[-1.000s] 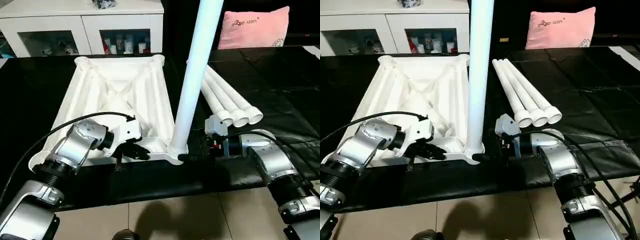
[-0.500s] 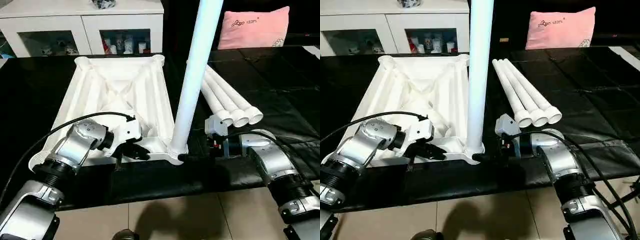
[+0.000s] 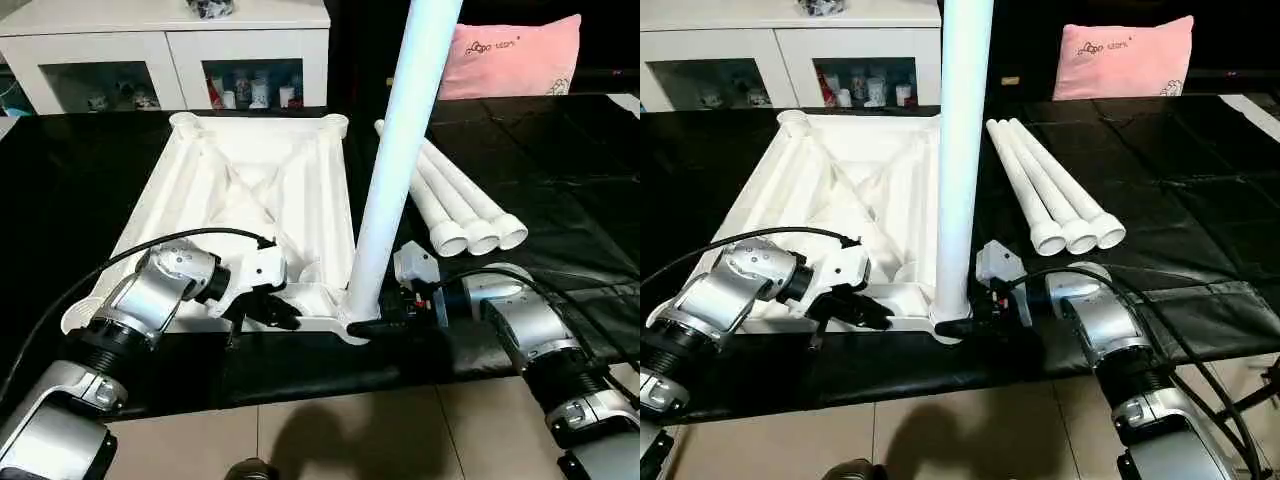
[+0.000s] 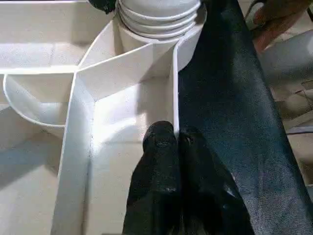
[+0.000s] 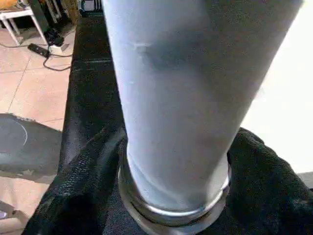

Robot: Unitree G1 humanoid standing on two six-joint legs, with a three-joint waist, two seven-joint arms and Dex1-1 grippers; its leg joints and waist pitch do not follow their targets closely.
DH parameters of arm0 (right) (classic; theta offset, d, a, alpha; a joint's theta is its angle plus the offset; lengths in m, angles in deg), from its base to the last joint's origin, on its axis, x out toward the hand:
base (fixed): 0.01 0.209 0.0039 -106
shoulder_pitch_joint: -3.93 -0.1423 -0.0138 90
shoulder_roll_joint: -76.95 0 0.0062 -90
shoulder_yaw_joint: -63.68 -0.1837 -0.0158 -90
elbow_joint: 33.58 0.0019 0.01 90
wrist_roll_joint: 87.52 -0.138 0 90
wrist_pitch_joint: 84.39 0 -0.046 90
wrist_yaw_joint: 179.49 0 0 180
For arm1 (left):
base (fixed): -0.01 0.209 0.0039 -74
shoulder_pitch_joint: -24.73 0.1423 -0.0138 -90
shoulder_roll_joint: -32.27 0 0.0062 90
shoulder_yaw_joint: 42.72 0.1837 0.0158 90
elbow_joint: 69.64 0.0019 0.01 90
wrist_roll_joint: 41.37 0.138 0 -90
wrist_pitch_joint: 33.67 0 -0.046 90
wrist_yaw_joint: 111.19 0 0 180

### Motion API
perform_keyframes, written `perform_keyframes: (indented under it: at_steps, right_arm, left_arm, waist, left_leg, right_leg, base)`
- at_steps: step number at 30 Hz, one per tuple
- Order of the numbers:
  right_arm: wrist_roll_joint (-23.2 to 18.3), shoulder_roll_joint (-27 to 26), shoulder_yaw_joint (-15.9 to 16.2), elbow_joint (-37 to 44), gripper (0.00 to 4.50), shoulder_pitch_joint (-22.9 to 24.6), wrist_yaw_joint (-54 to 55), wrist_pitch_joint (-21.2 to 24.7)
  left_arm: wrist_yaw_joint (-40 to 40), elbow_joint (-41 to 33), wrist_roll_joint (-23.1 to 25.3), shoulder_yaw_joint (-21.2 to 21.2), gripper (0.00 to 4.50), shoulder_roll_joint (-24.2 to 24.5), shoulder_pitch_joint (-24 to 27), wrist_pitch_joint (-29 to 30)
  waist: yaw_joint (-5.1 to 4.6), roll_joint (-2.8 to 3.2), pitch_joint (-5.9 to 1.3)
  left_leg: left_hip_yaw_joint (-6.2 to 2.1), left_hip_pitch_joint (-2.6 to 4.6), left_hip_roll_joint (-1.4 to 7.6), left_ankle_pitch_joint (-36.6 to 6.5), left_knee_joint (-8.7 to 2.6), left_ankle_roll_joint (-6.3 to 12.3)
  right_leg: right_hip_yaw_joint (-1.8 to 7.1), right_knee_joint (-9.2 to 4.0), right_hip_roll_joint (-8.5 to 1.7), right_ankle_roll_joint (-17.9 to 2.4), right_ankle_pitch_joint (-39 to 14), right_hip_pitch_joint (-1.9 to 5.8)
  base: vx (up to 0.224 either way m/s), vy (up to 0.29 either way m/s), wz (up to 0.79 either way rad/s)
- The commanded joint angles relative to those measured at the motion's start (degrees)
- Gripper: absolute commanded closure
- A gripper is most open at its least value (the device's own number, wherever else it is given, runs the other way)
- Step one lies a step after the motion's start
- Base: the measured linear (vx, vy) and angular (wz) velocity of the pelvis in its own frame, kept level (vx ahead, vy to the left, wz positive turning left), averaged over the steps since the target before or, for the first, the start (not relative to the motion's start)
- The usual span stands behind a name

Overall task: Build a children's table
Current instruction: Rotate leg to tighten

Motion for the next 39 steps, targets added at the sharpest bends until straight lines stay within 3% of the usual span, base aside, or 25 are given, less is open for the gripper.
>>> perform_keyframes:
  at_steps: [1, 12, 15, 16, 17, 19, 20, 21, 22, 25, 26, 27, 28, 34, 36, 39]
  right_arm:
    - [0.3, -0.2, 0.6, -0.1, 1.53, -0.4, -1.7, 0.2]
    - [0.1, -0.5, 1.1, 1.2, 1.82, 1.7, -0.9, 1.6]
    - [3.0, -5.0, -0.5, -2.4, 1.82, 1.7, 12.4, 3.9]
    - [3.0, -5.0, -0.5, -2.4, 1.83, 1.7, 12.4, 3.9]
    - [3.4, -6.8, -1.1, -3.8, 1.83, 1.3, 16.4, 4.8]
    - [3.5, -8.5, -1.9, -5.0, 1.83, 0.8, 19.8, 5.5]
    - [3.3, -12.9, -3.7, -8.5, 1.83, -1.1, 27.9, 7.3]
    - [3.3, -13.1, -3.8, -8.8, 1.83, -1.3, 28.4, 7.4]
    - [3.7, -16.8, -5.0, -12.5, 1.83, -3.4, 35.6, 8.8]
    - [4.4, -19.1, -5.5, -15.1, 1.83, -5.0, 40.2, 9.6]
    - [5.1, -20.4, -5.7, -16.9, 1.83, -6.0, 42.8, 9.9]
    - [6.0, -22.2, -5.9, -19.6, 1.83, -7.6, 46.3, 9.7]
    - [6.4, -23.0, -6.0, -21.1, 1.83, -8.4, 47.8, 9.5]
    - [5.0, -23.2, -8.9, -22.1, 1.83, -9.6, 48.4, 8.4]
    - [3.9, -22.6, -10.3, -21.5, 1.28, -9.5, 48.3, 7.7]
    - [3.2, -20.9, -12.0, -20.7, 1.08, -9.3, 47.8, 5.4]
  left_arm:
    - [0.1, -1.6, -0.1, 0.1, 4.50, 0.0, -1.7, -1.1]
    - [-2.3, -1.8, 0.0, -0.9, 4.50, -0.3, -1.1, 1.2]
    - [-12.0, -1.1, -1.1, -6.0, 4.50, -3.1, -1.8, 8.8]
    - [-12.0, -1.1, -1.1, -6.0, 4.50, -3.1, -1.8, 8.8]
    - [-15.4, -1.5, -1.3, -7.5, 4.50, -4.1, -2.0, 11.3]
    - [-18.3, -2.0, -1.7, -9.0, 4.50, -5.2, -2.1, 14.1]
    - [-24.2, -4.0, -2.6, -12.3, 4.50, -7.8, -2.3, 19.2]
    - [-24.6, -4.1, -2.6, -12.4, 4.50, -7.9, -2.3, 19.4]
    - [-29.6, -6.1, -2.9, -14.8, 4.50, -10.4, -2.2, 22.4]
    - [-32.9, -7.9, -2.6, -15.9, 4.50, -12.0, -1.8, 24.3]
    - [-34.7, -9.1, -2.3, -16.1, 4.50, -13.0, -1.4, 25.6]
    - [-37.4, -11.0, -1.2, -15.8, 4.50, -14.5, -0.6, 27.1]
    - [-38.7, -11.9, -0.5, -15.4, 4.50, -15.3, -0.2, 27.7]
    - [-40.8, -11.2, 0.9, -14.2, 4.50, -16.2, -0.5, 27.6]
    - [-40.8, -10.5, 1.1, -13.9, 4.50, -15.8, -1.0, 27.4]
    - [-41.6, -9.9, 1.7, -13.3, 4.50, -15.0, -1.4, 27.2]
  waist:
    - [-0.24, -0.04, -4.23]
    - [-0.16, 0.10, -4.24]
    - [-0.46, 0.14, -3.98]
    - [-0.68, 0.09, -3.85]
    - [-0.79, 0.15, -3.74]
    - [-1.58, 0.20, -3.51]
    - [-2.12, -0.10, -3.58]
    - [-2.48, 0.08, -3.47]
    - [-2.73, -0.01, -3.52]
    - [-3.46, -0.03, -3.78]
    - [-3.49, -0.19, -3.87]
    - [-3.53, -0.75, -4.01]
    - [-3.60, -0.52, -3.99]
    - [-3.11, 0.08, -4.17]
    - [-3.10, 0.49, -4.12]
    - [-3.03, 0.43, -4.06]
  left_leg:
    - [-0.16, 1.74, 1.89, -12.0, -3.79, 2.51]
    - [-0.15, 1.83, 1.93, -12.2, -3.80, 2.56]
    - [-0.23, 1.78, 1.85, -13.8, -4.07, 1.34]
    - [-0.28, 1.74, 1.79, -14.6, -4.17, 0.73]
    - [-0.43, 1.91, 1.70, -17.1, -4.30, -0.31]
    - [-0.71, 1.77, 1.61, -19.3, -4.61, -1.77]
    - [-0.71, 1.74, 1.54, -19.7, -4.64, -2.02]
    - [-0.84, 1.65, 1.49, -19.6, -4.67, -2.32]
    - [-0.82, 1.66, 1.40, -19.6, -4.65, -2.31]
    - [-0.60, 1.72, 1.33, -17.6, -4.30, -1.45]
    - [-0.54, 1.47, 1.38, -15.8, -4.19, -0.67]
    - [-0.40, 1.42, 1.42, -13.5, -4.11, 0.17]
    - [-0.50, 1.21, 1.35, -12.4, -4.09, 0.44]
    - [-0.26, 1.60, 1.41, -9.9, -3.92, 2.13]
    - [-0.36, 1.63, 1.39, -10.9, -4.02, 1.87]
    - [-0.35, 1.69, 1.46, -12.8, -4.16, 1.24]
  right_leg:
    - [1.54, -3.09, -2.45, -15.6, -3.2, 2.66]
    - [1.51, -3.08, -2.41, -15.8, -3.1, 2.59]
    - [1.58, -3.20, -2.47, -15.6, -5.2, 2.42]
    - [1.64, -3.29, -2.50, -15.5, -6.6, 2.40]
    - [1.62, -3.73, -2.64, -14.6, -11.0, 2.32]
    - [1.67, -3.91, -2.78, -13.5, -15.0, 2.33]
    - [1.69, -4.01, -2.67, -12.8, -15.9, 2.46]
    - [1.74, -4.10, -2.77, -12.9, -16.0, 2.30]
    - [1.67, -4.18, -2.65, -12.7, -16.3, 2.35]
    - [1.83, -4.18, -2.60, -13.2, -13.3, 2.25]
    - [1.86, -3.89, -2.58, -13.7, -10.6, 2.46]
    - [1.78, -3.73, -2.53, -14.2, -8.2, 2.59]
    - [1.73, -3.57, -2.58, -14.4, -7.3, 2.71]
    - [1.54, -3.44, -2.15, -14.6, -1.8, 2.72]
    - [1.48, -3.44, -2.18, -14.7, -1.7, 2.77]
    - [1.52, -3.72, -2.31, -14.3, -3.8, 2.75]
  base:
    - [0.000, 0.000, 0.00]
    - [0.000, 0.000, 0.00]
    - [0.000, 0.000, 0.00]
    - [0.000, 0.000, 0.00]
    - [0.000, 0.000, 0.00]
    - [0.000, 0.000, 0.00]
    - [0.000, 0.000, 0.00]
    - [0.000, 0.000, 0.00]
    - [0.000, 0.000, 0.00]
    - [0.000, 0.000, 0.00]
    - [0.000, 0.000, 0.00]
    - [0.000, 0.000, 0.00]
    - [0.000, 0.000, 0.00]
    - [0.000, 0.000, 0.00]
    - [0.000, 0.000, 0.00]
    - [0.000, 0.000, 0.00]
